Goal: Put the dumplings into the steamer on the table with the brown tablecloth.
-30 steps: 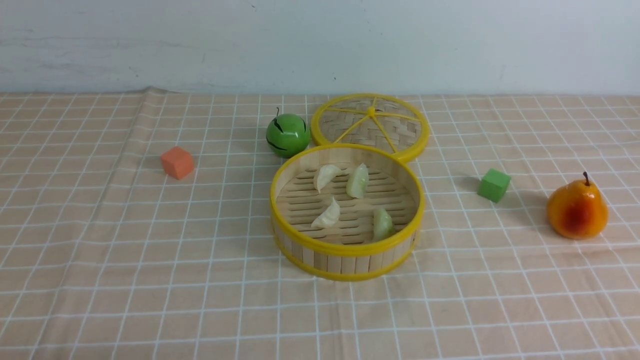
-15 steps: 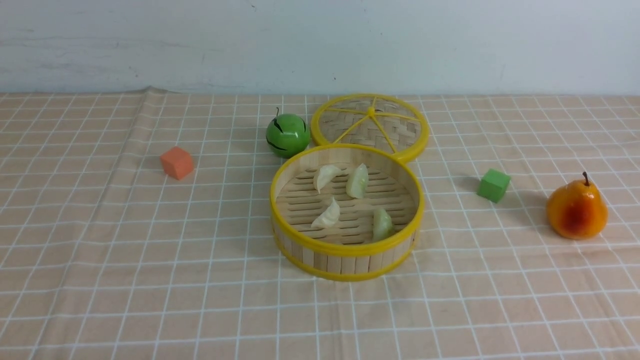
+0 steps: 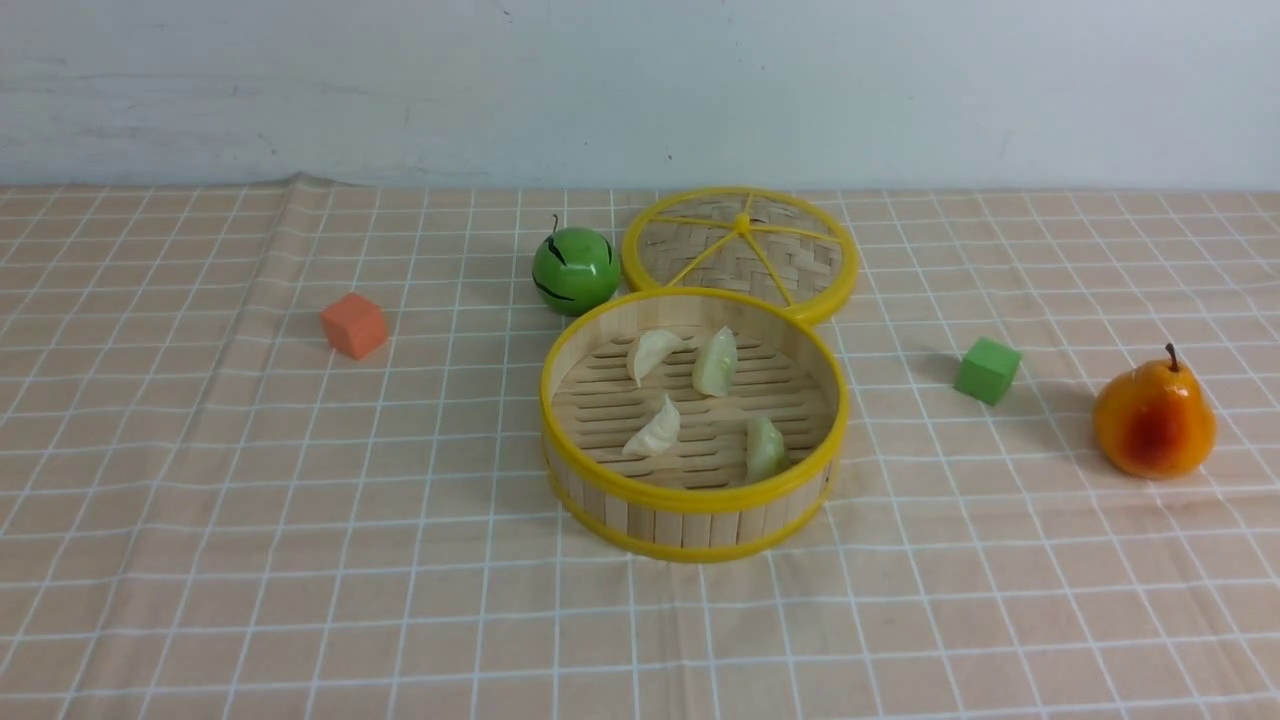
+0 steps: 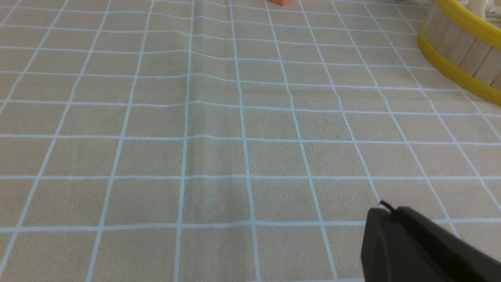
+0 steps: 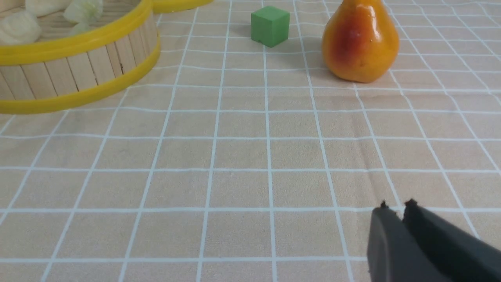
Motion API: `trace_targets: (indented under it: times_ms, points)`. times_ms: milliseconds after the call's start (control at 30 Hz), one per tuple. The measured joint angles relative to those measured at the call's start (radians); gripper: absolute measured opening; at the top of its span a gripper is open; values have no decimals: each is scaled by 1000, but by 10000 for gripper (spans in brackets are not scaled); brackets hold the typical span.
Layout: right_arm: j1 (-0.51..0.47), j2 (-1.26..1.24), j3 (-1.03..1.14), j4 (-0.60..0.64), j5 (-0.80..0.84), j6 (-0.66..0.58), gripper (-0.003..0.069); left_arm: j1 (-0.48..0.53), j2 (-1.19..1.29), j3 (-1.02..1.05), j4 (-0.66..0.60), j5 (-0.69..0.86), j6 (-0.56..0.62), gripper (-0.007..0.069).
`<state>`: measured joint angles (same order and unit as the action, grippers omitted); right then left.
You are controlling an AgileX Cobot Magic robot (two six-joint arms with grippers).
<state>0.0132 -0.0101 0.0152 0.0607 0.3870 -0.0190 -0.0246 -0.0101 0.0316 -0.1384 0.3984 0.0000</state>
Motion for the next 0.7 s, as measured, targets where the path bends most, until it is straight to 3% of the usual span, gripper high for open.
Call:
trace_targets:
  times_ms: [433, 700]
  points:
    - [0, 0, 0, 0, 0, 0, 83, 0, 0, 0, -1, 0, -65, -14]
    - [0, 0, 0, 0, 0, 0, 97, 0, 0, 0, 6, 0, 21, -14]
